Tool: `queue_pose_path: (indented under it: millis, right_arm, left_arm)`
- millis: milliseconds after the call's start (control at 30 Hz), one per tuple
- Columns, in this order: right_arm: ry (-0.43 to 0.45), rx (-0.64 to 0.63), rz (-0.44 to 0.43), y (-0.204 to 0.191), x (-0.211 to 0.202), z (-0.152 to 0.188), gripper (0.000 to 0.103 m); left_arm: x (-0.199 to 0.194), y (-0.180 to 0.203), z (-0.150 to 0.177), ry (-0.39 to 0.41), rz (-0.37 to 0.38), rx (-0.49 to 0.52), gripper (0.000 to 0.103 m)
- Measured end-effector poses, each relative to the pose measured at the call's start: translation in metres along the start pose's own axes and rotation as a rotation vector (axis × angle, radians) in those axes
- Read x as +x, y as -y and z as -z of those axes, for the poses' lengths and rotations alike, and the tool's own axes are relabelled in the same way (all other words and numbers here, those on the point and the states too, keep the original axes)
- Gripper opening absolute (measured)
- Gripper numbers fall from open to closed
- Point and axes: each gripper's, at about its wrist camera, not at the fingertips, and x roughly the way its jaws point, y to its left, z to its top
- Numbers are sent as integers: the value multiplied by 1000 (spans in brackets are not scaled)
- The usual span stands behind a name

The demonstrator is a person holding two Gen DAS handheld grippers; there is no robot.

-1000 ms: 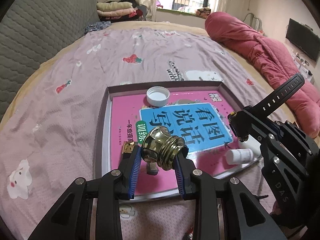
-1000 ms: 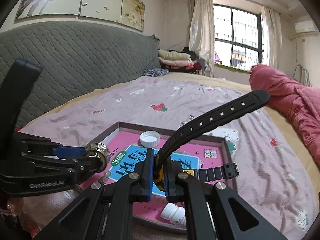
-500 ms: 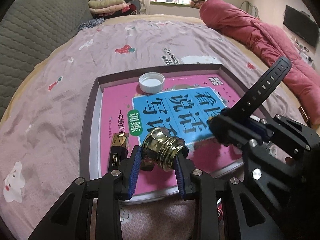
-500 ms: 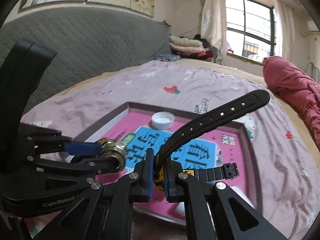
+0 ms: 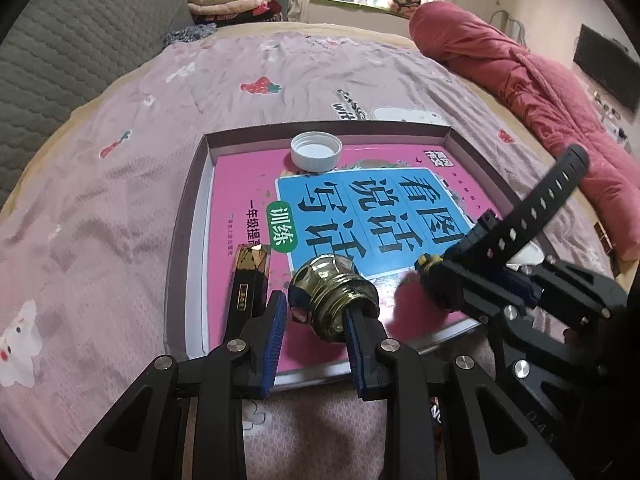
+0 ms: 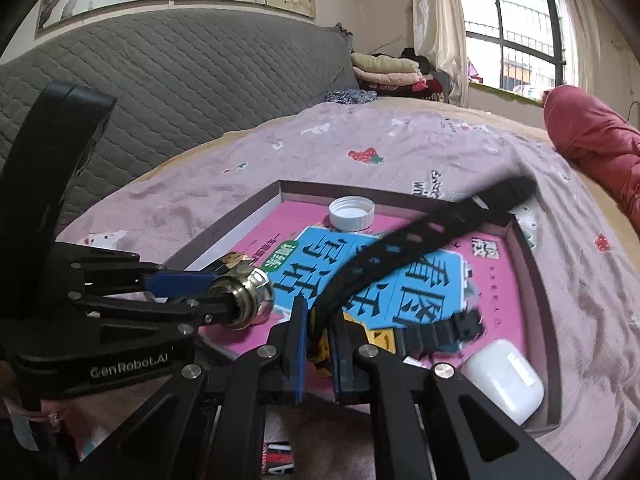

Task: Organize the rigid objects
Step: 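Lower the gold part and watch onto the workbook and open both tools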

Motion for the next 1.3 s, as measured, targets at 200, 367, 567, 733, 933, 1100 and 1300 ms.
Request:
queue_pose_path:
  millis: [200,367,567,733,933,1100,1300]
  right_arm:
    - [-18,-38,-14,-10,-4,5,14]
    - [-11,-62,-28,-19,-13,7,44]
    - [17,-85,-3,-24,-26,8,47]
    - [66,-53,16,-17,-47,2,47]
    - [132,38,52,3,-79,0,55]
    - [156,100,117,19,-95,2,55]
    - [165,136,169,28,-110,7,55]
  left_arm:
    - [-6,-2,3,-6,34,-24,29]
    - [-11,-1,6,-9,37,-19,30]
    - [-16,-1,8,-6,37,-19,31]
    - [-28,-3,11,6,38,-21,37]
    - [-42,-5,12,26,42,-22,38]
    - [-53,-2,14,43,46,-21,44]
    - [-66,4,18,52,55,-5,49]
